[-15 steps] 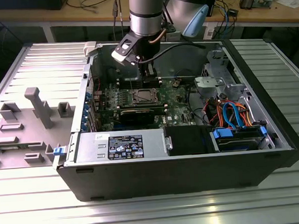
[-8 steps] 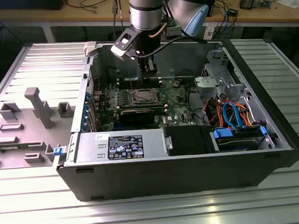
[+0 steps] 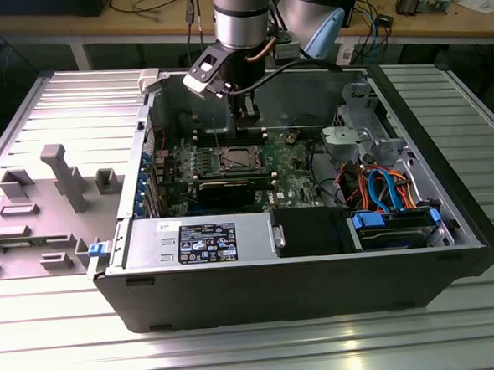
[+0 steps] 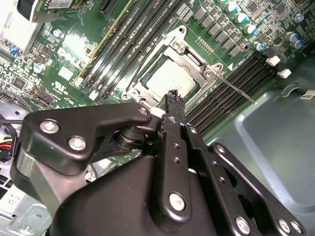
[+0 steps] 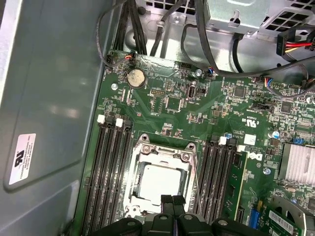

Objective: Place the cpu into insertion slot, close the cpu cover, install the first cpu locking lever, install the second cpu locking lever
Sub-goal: 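Install the first cpu locking lever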

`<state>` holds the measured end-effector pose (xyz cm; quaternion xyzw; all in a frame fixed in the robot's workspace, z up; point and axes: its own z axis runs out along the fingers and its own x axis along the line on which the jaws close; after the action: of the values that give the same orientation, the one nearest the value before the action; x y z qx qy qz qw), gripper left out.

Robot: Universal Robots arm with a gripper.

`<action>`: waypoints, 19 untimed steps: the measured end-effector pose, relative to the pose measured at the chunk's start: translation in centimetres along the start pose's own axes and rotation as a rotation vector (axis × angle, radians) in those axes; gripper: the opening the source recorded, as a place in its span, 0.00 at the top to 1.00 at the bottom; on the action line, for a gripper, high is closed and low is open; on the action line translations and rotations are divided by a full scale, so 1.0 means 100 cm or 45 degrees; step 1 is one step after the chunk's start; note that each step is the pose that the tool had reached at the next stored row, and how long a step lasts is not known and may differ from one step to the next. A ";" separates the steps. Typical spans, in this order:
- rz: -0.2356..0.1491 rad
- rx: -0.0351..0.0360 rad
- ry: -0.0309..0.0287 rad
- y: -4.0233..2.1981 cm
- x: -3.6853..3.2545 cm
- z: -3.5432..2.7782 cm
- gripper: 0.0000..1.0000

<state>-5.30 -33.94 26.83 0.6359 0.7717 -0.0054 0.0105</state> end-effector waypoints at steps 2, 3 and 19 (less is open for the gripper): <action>-0.036 -0.0008 0.0001 0.0000 0.0000 -0.0002 0.89; -0.118 -0.0026 0.0005 0.0000 0.0000 -0.0002 0.89; -0.558 -0.0128 0.0027 0.0000 0.0000 0.0008 0.89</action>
<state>-5.30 -33.94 26.75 0.4529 0.8915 -0.0030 0.0114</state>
